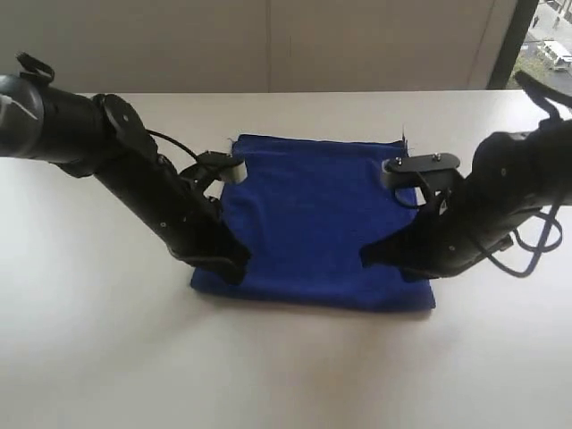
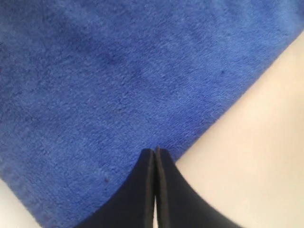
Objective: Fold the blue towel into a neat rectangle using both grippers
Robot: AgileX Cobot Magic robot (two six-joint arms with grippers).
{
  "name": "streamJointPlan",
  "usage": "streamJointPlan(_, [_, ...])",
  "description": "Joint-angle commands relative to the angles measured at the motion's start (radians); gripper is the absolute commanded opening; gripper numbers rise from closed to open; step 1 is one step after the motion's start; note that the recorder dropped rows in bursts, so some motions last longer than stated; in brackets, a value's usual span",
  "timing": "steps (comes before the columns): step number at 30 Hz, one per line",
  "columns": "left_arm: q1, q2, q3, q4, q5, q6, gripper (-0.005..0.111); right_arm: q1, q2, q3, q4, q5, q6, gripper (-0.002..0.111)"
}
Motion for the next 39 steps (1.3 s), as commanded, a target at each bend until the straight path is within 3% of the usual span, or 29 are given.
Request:
streamJointPlan(1, [-0.004,-0.009,0.067,-0.008,-0.049,0.002,0.0,0.002,-0.01,0.069,-0.004,-0.057,-0.008,0.0])
streamJointPlan(12, [-0.004,-0.063,0.11,-0.005,-0.089,0.002,0.0,0.002,-0.043,0.106,-0.008,-0.074,-0.008,0.0])
streamJointPlan(15, [-0.004,-0.175,0.11,-0.005,-0.087,0.106,0.0,0.002,-0.147,0.106,-0.006,-0.062,-0.008,0.0])
streamJointPlan(16, [-0.004,-0.23,0.11,-0.001,-0.016,0.202,0.0,0.004,-0.207,0.106,-0.01,-0.024,-0.041,0.0])
streamJointPlan(19, [-0.004,-0.269,0.11,0.009,0.136,0.405,0.0,0.004,-0.259,0.106,-0.01,0.033,-0.16,0.0])
streamJointPlan(22, [-0.004,-0.26,0.111,0.033,0.139,0.475,0.0,0.012,-0.265,0.106,-0.008,0.036,-0.258,0.0])
streamJointPlan(25, [-0.004,-0.229,0.111,0.154,0.139,0.67,0.0,0.055,-0.237,0.108,-0.008,0.054,-0.565,0.013])
streamJointPlan(26, [-0.004,-0.211,0.111,0.195,0.139,0.738,0.0,0.061,-0.225,0.108,-0.008,0.054,-0.721,0.023])
streamJointPlan(29, [-0.004,-0.185,0.111,0.196,0.108,0.783,0.0,0.061,-0.211,0.108,-0.03,0.052,-0.866,0.039])
streamJointPlan(31, [-0.004,-0.163,0.111,0.193,0.085,0.778,0.011,0.061,-0.206,0.108,-0.106,0.056,-0.857,0.042])
streamJointPlan(33, [-0.004,-0.138,0.111,0.189,0.068,0.778,0.039,0.061,-0.205,0.108,-0.166,0.06,-0.836,0.044])
streamJointPlan(34, [-0.004,-0.129,0.111,0.188,0.068,0.778,0.044,0.061,-0.202,0.108,-0.175,0.06,-0.836,0.046])
streamJointPlan(39, [-0.004,-0.111,0.113,0.188,0.053,0.784,0.047,0.061,-0.175,0.108,-0.196,0.053,-0.866,0.05])
